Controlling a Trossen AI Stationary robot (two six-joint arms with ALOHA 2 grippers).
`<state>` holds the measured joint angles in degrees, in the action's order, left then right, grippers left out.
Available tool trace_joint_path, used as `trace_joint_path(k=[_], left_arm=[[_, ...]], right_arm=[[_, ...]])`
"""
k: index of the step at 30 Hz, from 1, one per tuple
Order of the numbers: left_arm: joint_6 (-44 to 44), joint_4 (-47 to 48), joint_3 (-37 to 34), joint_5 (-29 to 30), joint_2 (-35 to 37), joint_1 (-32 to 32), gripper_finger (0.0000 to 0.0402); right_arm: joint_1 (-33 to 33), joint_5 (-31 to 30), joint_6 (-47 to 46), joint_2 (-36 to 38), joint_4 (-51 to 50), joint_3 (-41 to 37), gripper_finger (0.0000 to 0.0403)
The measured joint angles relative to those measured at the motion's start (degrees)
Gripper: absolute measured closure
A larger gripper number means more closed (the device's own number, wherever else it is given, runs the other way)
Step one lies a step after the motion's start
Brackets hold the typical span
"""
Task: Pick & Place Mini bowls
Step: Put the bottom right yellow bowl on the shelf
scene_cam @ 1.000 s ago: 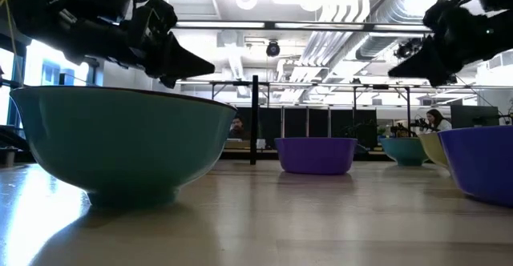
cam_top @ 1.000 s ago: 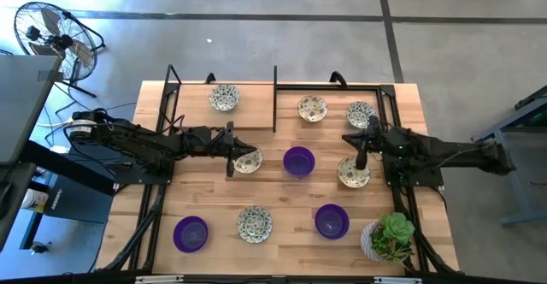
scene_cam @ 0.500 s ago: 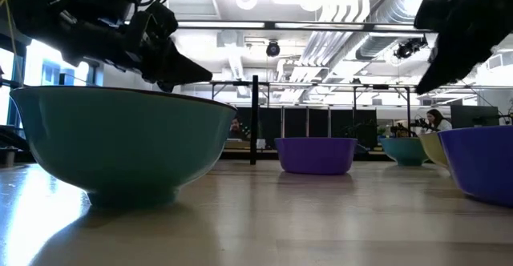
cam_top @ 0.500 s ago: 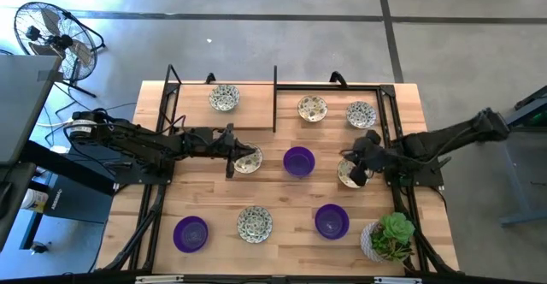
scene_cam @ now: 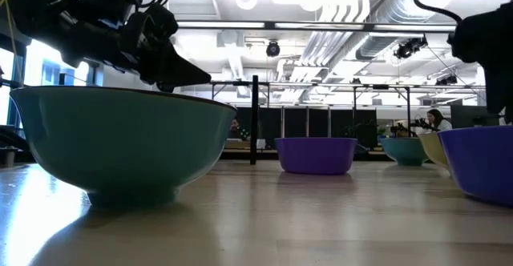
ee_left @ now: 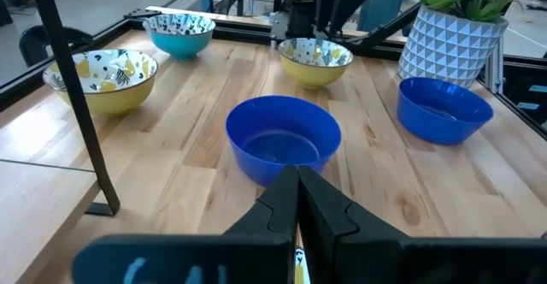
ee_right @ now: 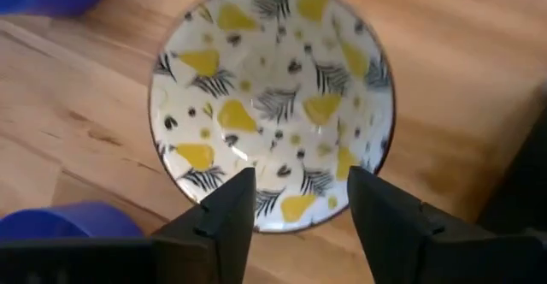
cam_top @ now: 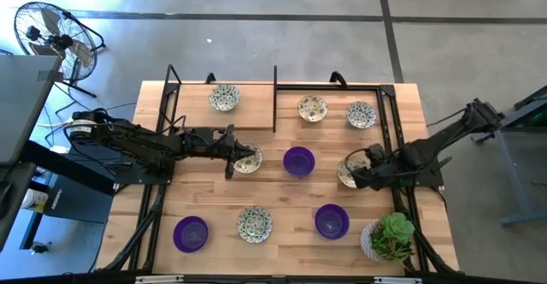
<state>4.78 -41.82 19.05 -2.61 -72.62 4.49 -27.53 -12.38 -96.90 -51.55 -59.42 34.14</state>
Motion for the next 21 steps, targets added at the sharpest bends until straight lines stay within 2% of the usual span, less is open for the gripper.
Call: trace_joint_path(k=[4,8,14,21], left_arm=[[0.0,0.0,0.0,-0.76,0.0,0.0,0.0401],[0.0,0.34,0.0,-1.94,0.0,0.0,0.0401],[-0.16,1.48,0.0,-2.12,0.0,0.0,0.0401],[-0.97,1.67,0.0,-2.16,0.0,0.0,0.0401]], right_arm=[[-2.3,0.62,-5.98,-1.71,1.14,-0.54,0.0224],[-4.08,2.79,-8.75,-5.0,1.77,-0.54,0.0224],[-6.47,5.65,-11.9,-10.2,7.82,-0.56,0.0224],[-7.56,7.78,-15.15,-11.39,6.99,-0.54,0.0224]])
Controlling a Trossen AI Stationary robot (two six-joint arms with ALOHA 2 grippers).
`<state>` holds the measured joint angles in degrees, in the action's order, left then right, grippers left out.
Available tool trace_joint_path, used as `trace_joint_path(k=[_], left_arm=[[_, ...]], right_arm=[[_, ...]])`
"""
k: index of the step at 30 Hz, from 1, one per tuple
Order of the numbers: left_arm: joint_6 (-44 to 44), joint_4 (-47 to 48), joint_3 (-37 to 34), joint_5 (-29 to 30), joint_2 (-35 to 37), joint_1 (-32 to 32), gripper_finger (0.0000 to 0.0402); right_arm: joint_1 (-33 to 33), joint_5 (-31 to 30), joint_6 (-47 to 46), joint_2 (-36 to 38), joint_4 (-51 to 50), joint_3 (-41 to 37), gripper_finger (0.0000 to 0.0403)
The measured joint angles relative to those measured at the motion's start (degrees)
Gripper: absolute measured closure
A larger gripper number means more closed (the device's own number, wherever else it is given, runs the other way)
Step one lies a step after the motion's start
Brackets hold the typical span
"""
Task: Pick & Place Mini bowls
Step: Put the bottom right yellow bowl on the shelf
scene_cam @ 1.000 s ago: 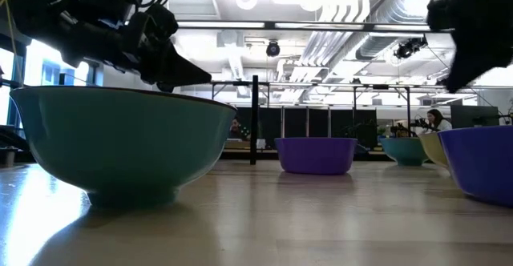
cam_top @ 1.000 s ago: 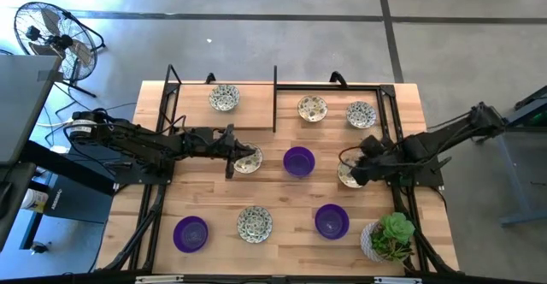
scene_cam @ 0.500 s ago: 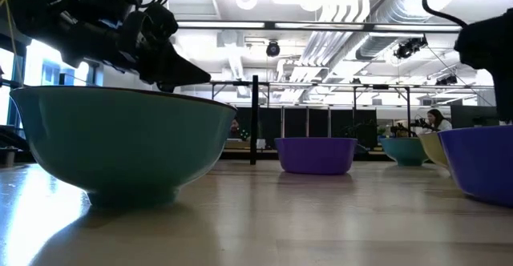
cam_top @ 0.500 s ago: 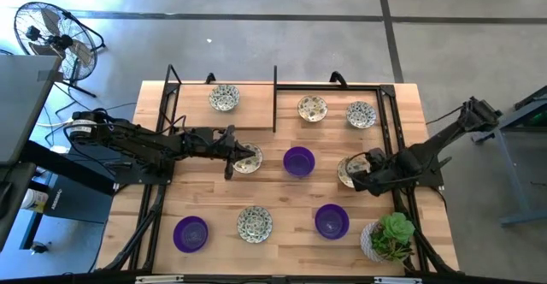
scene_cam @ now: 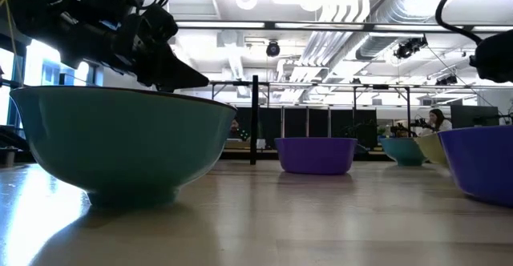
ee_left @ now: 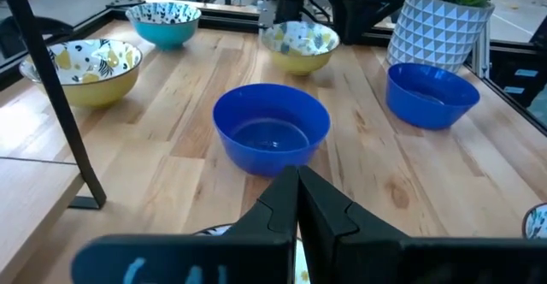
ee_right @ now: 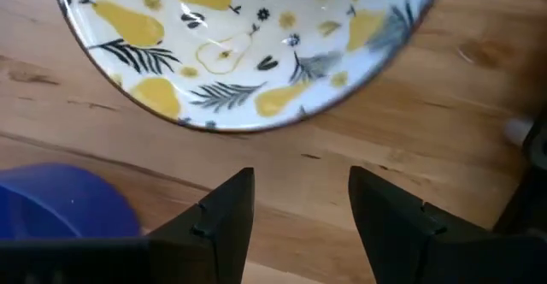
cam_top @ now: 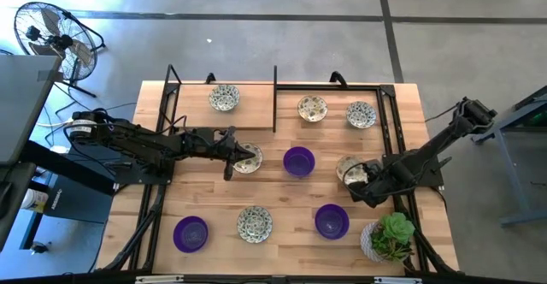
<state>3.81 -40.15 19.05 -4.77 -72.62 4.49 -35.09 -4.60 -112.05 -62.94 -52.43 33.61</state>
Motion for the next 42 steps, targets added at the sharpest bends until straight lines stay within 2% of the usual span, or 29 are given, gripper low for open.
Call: trace_joint_path(k=[12,16,22,28,34,42], left_arm=[[-0.56,0.79,0.0,0.02,0.0,0.0,0.0401],[-0.56,0.91,0.0,0.02,0.0,0.0,0.0401],[-0.11,1.14,0.0,0.02,0.0,0.0,0.0401],[-0.11,1.33,0.0,0.02,0.0,0.0,0.0401],[0.54,1.45,0.0,0.02,0.0,0.0,0.0401],[0.79,3.53,0.04,-0.14,-0.01,0.0,0.0401]], right_arm=[[0.04,-0.52,-2.21,0.46,0.11,0.09,0.0223],[0.38,-3.02,-1.96,0.81,-2.41,1.62,0.0215],[3.46,-4.43,-1.28,0.81,-7.93,2.58,0.0193],[7.84,-9.78,1.78,0.69,-7.54,2.6,0.0186],[10.69,-8.98,3.04,0.31,-5.92,-0.58,0.0205],[10.77,-10.22,4.05,0.76,2.58,-4.84,0.0251]])
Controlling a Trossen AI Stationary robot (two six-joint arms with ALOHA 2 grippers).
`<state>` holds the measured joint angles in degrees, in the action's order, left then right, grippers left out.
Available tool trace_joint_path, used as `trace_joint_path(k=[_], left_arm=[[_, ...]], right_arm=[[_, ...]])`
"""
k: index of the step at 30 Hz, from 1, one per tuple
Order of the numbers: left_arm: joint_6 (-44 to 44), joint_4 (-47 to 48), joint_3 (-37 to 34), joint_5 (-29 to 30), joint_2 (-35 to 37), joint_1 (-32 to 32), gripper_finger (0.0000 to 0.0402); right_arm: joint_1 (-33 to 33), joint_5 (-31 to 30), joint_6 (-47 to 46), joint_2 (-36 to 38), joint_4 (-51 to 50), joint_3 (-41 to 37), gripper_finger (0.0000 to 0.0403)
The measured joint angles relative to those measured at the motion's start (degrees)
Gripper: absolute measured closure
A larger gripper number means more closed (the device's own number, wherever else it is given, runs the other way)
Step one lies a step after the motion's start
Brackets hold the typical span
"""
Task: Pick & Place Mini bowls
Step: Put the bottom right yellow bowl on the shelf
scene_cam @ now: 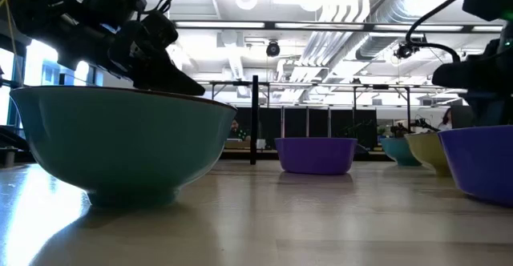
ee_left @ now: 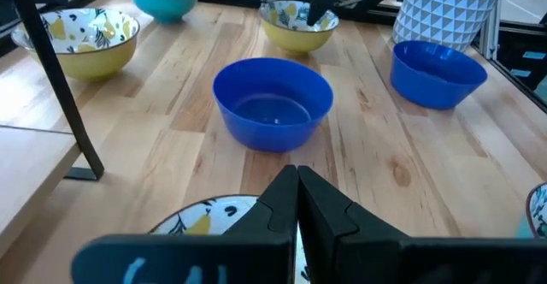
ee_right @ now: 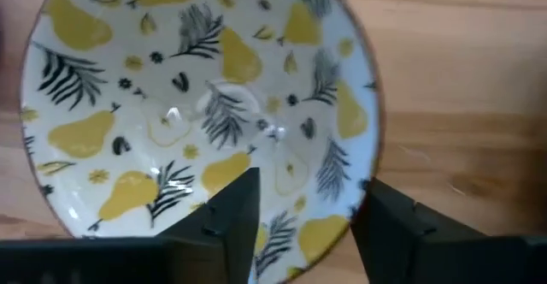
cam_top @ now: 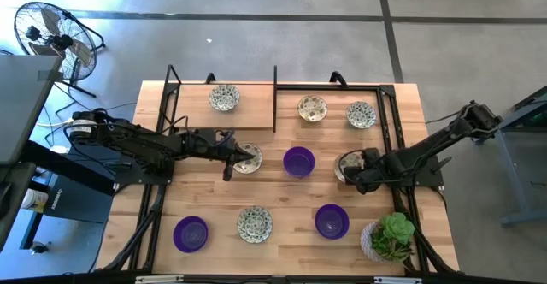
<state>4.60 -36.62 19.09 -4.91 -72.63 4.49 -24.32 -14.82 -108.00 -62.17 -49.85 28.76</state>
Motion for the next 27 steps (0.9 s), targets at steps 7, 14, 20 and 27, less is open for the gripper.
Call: trace_joint_path(k=[7,14,20,27], left_arm=[[0.0,0.39,0.0,-0.15,-0.01,0.0,0.0401],[-1.14,0.39,0.0,-0.85,-0.02,0.0,0.0401],[-4.34,4.27,3.22,-2.22,0.01,-0.02,0.0401],[-11.61,15.22,11.32,-4.02,0.01,-0.04,0.04]], right_arm=[[1.24,-2.73,2.53,0.0,7.89,-3.02,0.032],[2.72,-5.0,6.86,0.0,8.67,-1.67,0.0393],[6.38,-4.58,13.96,-0.02,6.06,3.77,0.0377],[13.44,-4.75,28.84,-0.1,3.82,13.74,0.039]])
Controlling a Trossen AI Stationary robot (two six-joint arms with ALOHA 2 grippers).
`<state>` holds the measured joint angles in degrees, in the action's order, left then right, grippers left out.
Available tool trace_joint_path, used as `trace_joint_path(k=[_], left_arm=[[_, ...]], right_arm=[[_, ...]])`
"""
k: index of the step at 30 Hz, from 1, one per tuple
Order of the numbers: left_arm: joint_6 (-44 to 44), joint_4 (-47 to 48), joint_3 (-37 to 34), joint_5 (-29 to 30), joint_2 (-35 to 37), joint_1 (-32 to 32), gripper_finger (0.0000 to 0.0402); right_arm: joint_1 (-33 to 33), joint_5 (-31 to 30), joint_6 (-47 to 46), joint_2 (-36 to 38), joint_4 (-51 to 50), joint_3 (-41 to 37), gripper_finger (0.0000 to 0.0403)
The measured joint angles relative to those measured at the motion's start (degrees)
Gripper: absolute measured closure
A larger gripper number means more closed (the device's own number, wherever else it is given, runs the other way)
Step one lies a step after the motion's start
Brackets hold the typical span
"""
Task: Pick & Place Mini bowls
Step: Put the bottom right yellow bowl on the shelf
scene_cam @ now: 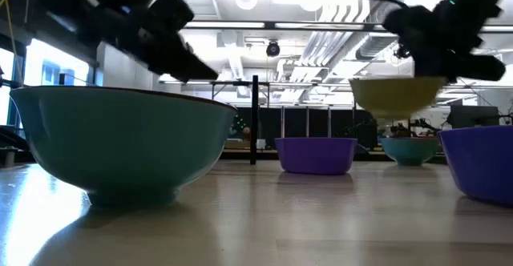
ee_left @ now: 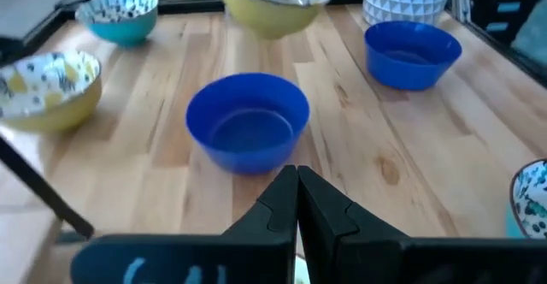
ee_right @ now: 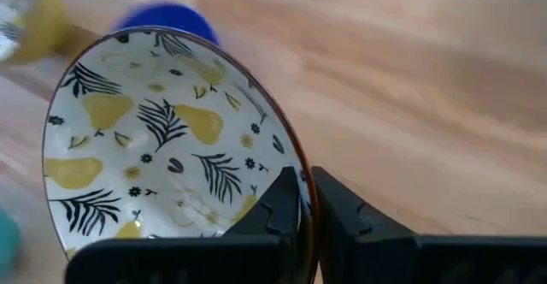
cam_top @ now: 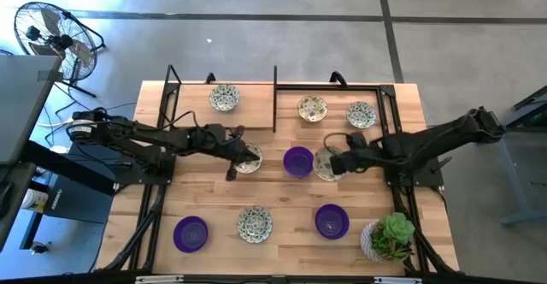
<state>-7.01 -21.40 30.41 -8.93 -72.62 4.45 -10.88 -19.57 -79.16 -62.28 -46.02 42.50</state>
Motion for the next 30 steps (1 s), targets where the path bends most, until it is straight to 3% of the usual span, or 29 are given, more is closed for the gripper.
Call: trace_joint_path(k=[5,11,17,21,30], left_arm=[[-7.18,7.22,6.74,2.65,0.0,-2.01,0.0374],[-14.21,19.13,15.15,11.95,0.0,-7.11,0.0291],[-20.33,23.24,17.51,16.72,0.0,-10.73,0.0226],[-23.59,24.11,17.51,21.02,-0.34,-12.31,0.0219],[-27.8,24.1,17.75,23.57,-4.3,-12.78,0.022]], right_arm=[[6.64,0.67,11.8,-3.62,0.77,5.9,0.0386],[13.37,6.32,25.9,-12.45,9.16,11.33,0.0383],[17.28,11.37,35.26,-20.66,16.48,16.49,0.0387],[18.46,14.32,38.74,-25.24,18.31,20.24,0.0383],[19.46,19.26,43.5,-33.14,20.19,27.07,0.0384]])
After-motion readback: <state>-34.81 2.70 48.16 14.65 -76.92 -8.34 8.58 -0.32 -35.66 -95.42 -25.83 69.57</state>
